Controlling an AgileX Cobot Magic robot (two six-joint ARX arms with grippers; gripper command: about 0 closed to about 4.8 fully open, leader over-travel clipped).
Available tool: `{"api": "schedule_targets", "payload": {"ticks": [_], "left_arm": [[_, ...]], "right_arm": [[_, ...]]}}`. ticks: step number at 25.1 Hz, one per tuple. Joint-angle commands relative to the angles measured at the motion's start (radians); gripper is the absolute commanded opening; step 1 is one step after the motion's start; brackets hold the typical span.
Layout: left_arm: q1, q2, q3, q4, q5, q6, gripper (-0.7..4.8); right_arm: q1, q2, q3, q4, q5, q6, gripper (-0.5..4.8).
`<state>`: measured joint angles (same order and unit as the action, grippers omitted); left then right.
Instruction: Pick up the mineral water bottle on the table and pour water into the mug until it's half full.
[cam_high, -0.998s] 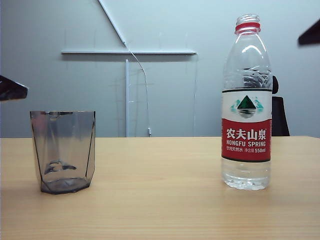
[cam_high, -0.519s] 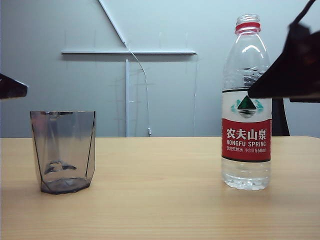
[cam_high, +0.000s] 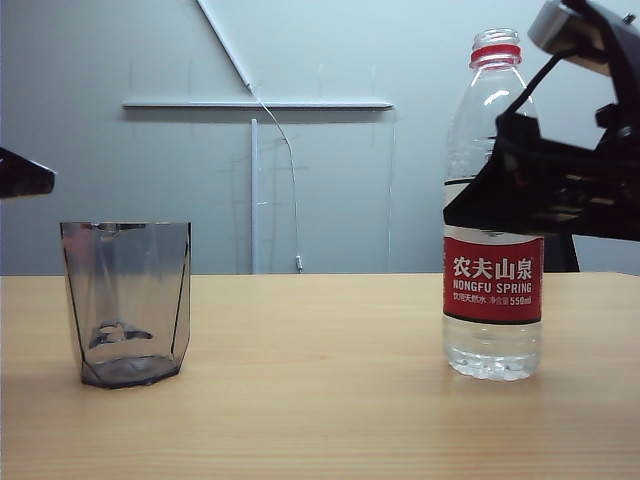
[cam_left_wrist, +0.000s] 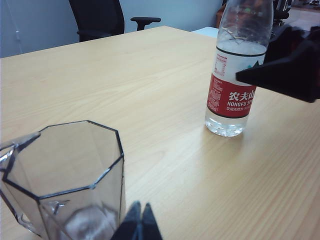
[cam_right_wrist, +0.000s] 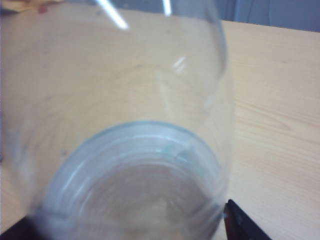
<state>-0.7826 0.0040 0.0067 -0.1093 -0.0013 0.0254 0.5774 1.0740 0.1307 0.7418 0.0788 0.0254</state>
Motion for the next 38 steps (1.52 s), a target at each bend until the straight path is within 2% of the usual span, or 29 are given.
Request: {"api": "schedule_targets", "payload": {"ticks": [1,6,7,11,13,18,22,23,24,25,27,29,33,38], "left_arm": [[-0.001,0.002,0.002,0.01,0.005,-0.003,-0.02],[-0.001,0.002,0.002,0.01,0.005,-0.003,-0.02],[-0.001,0.002,0.002,0.01,0.005,-0.003,-0.02],[-0.001,0.002,0.002,0.01,0.005,-0.003,-0.02],[-0.001,0.002,0.002,0.01,0.005,-0.003,-0.02],[0.002,0.002,0.002,0.01,0.005,-0.003,-0.02],[0.109,0.002,0.002,0.01,0.006,-0.003,-0.02],[0.137,0.002,0.002,0.01,0.005,-0.003,-0.02],[0.2,0.002,0.002,0.01,0.003,-0.003,-0.02],[0.224,0.002,0.002,0.009,0.002,-0.003,-0.02],[0.304,0.002,0.002,0.01,0.002,-0.003,-0.02],[0.338,0.002,0.002,0.01,0.002,-0.003,-0.02],[0.388,0.002,0.002,0.01,0.002,-0.003,-0.02],[0.389,0.002,0.002,0.01,0.005,-0.003,-0.02]], "right_arm": [[0.001,0.095,0.005,0.17,0.014,0.009,4.79],[0.001,0.203,0.005,0.249,0.024,0.035,4.79],[0.001,0.209,0.005,0.256,0.024,0.036,4.59],[0.001,0.216,0.006,0.268,0.024,0.039,3.01],[0.001,0.216,0.006,0.275,0.029,0.038,2.47],[0.001,0.216,0.006,0.305,0.035,0.038,2.37],[0.003,0.215,0.048,0.346,0.018,-0.024,2.37],[0.003,0.215,0.068,0.327,0.003,-0.049,2.37],[0.006,0.215,0.125,0.245,-0.024,-0.101,2.38],[0.011,0.215,0.156,0.191,-0.027,-0.116,2.38],[0.052,0.216,0.307,-0.071,-0.031,-0.254,2.37],[0.075,0.224,0.378,-0.184,-0.031,-0.346,2.37],[0.111,0.277,0.49,-0.312,-0.032,-0.492,2.31],[0.148,0.378,0.588,-0.365,0.007,-0.629,2.32]]}}
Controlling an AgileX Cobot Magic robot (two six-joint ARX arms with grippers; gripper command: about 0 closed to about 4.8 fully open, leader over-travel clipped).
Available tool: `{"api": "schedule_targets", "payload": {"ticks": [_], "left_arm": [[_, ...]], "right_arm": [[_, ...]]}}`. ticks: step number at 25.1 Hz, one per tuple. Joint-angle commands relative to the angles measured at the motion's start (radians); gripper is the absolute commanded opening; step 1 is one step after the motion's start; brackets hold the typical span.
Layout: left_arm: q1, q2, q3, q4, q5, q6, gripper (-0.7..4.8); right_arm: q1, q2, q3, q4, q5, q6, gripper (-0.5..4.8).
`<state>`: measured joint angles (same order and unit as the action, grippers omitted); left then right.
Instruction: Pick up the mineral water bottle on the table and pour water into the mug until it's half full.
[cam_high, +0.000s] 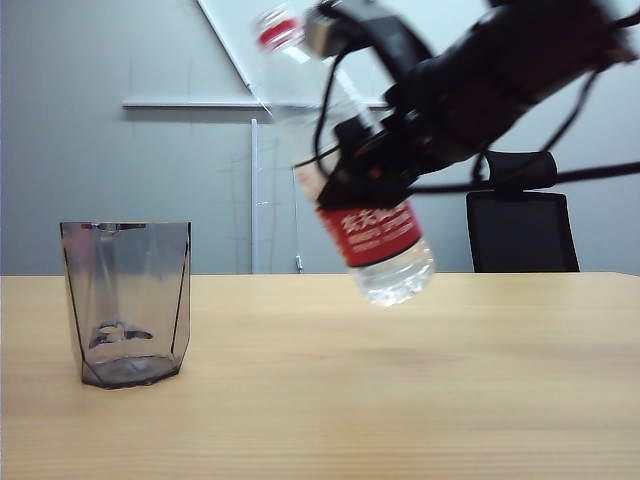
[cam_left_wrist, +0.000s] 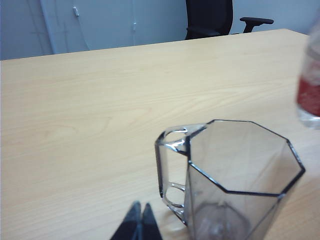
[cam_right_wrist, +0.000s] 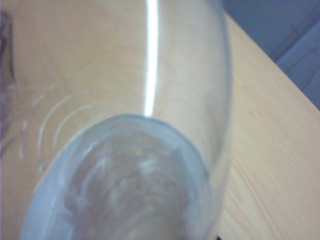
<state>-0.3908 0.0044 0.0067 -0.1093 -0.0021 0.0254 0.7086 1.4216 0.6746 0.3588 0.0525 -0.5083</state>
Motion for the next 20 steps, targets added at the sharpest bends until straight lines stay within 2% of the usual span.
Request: {"api": "schedule_targets", "payload": {"ticks": [1,4,10,14,20], "left_arm": [[-0.002,0.002,0.002,0.01,0.006,-0.003,-0.02],[-0.002,0.002,0.002,0.01,0.006,-0.003,-0.02],[-0.002,0.002,0.002,0.01,0.006,-0.003,-0.02],[-0.001,0.002,0.002,0.01,0.006,-0.003,-0.02],[-0.001,0.002,0.002,0.01,0.006,-0.003,-0.02]], "right_arm": [[0.026,0.045,0.056,0.019,0.05,-0.121,2.32],[0.059,0.111,0.106,0.018,0.09,-0.278,2.32],[0.079,0.158,0.153,0.019,0.151,-0.403,2.32],[0.089,0.168,0.165,0.023,0.186,-0.587,2.32],[0.089,0.186,0.167,0.081,0.224,-0.664,2.32]]}}
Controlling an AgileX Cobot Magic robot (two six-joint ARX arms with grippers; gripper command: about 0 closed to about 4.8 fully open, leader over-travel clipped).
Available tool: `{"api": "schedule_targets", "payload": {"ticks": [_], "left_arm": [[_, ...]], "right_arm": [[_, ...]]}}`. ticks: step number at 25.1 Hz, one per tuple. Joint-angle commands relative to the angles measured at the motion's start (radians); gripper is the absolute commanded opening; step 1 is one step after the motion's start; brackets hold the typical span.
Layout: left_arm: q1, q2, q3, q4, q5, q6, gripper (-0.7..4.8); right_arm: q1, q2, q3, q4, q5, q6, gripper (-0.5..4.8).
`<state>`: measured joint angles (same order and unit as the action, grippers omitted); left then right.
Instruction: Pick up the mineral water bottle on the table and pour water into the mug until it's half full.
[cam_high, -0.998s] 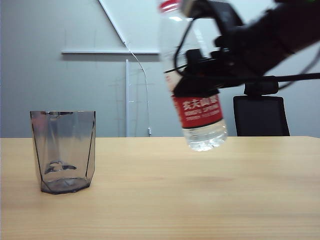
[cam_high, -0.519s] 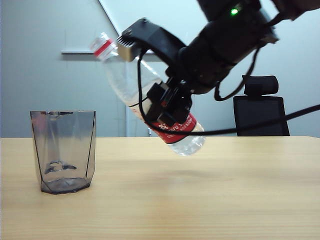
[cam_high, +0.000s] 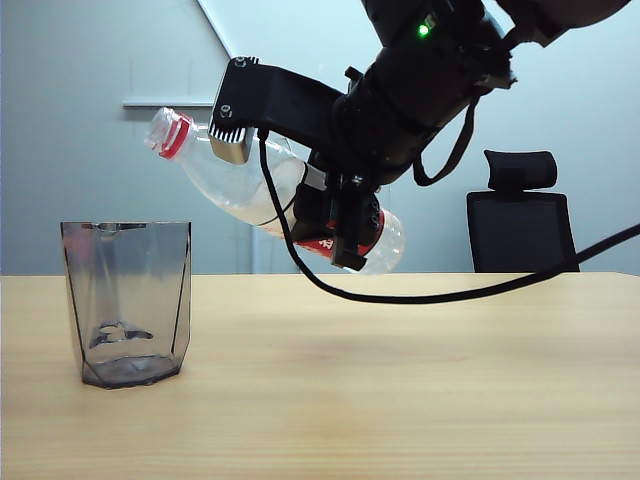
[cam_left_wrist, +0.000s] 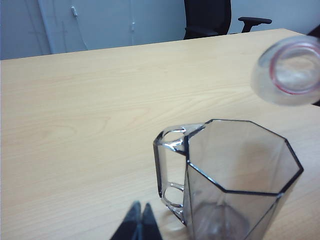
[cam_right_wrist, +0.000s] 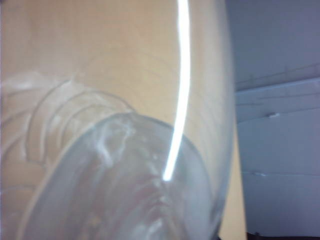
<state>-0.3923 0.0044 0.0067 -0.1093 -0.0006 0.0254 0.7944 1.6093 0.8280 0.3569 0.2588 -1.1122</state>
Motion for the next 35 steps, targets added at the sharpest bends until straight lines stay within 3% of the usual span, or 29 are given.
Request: {"api": "schedule_targets", "payload": {"ticks": [1,15,21,35], "left_arm": [[0.0,0.002,0.002,0.009,0.004,-0.003,-0.02],[0.0,0.002,0.002,0.01,0.004,-0.003,-0.02],[0.0,0.002,0.002,0.01,0.004,-0.003,-0.02],[0.0,0.002,0.002,0.01,0.004,-0.003,-0.02]], "right_arm": [[0.003,0.002,0.014,0.09,0.025,-0.08,2.32],[0.016,0.023,0.024,0.125,0.055,-0.257,2.32],[0.019,0.023,0.025,0.147,0.128,-0.342,2.32],[0.034,0.023,0.025,0.195,0.16,-0.409,2.32]]}}
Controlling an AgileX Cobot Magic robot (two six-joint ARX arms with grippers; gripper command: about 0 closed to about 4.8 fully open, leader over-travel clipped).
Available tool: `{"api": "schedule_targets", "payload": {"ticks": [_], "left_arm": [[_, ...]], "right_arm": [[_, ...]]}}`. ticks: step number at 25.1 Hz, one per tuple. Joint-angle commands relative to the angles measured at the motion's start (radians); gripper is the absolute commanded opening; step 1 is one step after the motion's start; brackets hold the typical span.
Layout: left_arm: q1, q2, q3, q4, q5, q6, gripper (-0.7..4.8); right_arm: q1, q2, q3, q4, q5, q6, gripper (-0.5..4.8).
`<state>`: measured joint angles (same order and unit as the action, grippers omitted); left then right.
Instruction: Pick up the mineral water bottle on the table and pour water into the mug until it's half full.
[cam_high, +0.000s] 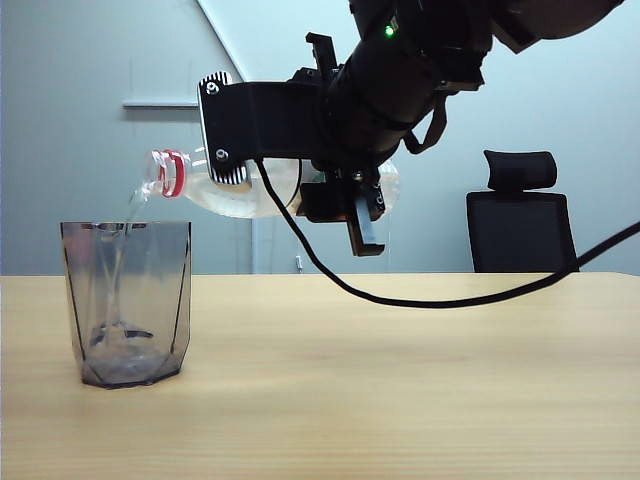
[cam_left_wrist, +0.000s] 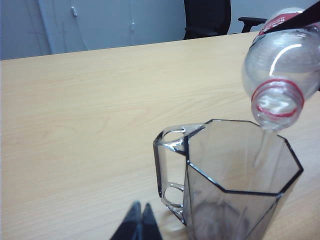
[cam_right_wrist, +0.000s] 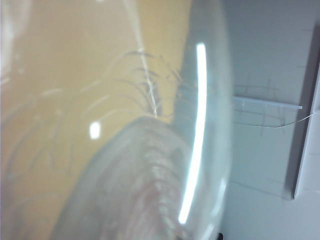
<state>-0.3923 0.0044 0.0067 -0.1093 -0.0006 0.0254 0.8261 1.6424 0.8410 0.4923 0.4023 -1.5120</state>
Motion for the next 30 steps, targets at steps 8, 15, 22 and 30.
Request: {"api": "schedule_targets", "payload": {"ticks": [8,15,22,30], "left_arm": [[0.0,0.002,0.002,0.01,0.004,-0.003,-0.02],[0.0,0.002,0.002,0.01,0.004,-0.003,-0.02],[0.0,0.002,0.002,0.01,0.004,-0.003,-0.02],[0.0,0.002,0.002,0.01,0.004,-0.003,-0.02]], "right_arm": [[0.002,-0.01,0.012,0.06,0.034,-0.012,2.32],[0.002,-0.01,0.012,0.06,0.047,-0.016,2.32],[0.002,-0.01,0.012,0.06,0.052,-0.038,2.32],[0.002,-0.01,0.012,0.06,0.052,-0.038,2.32]]}}
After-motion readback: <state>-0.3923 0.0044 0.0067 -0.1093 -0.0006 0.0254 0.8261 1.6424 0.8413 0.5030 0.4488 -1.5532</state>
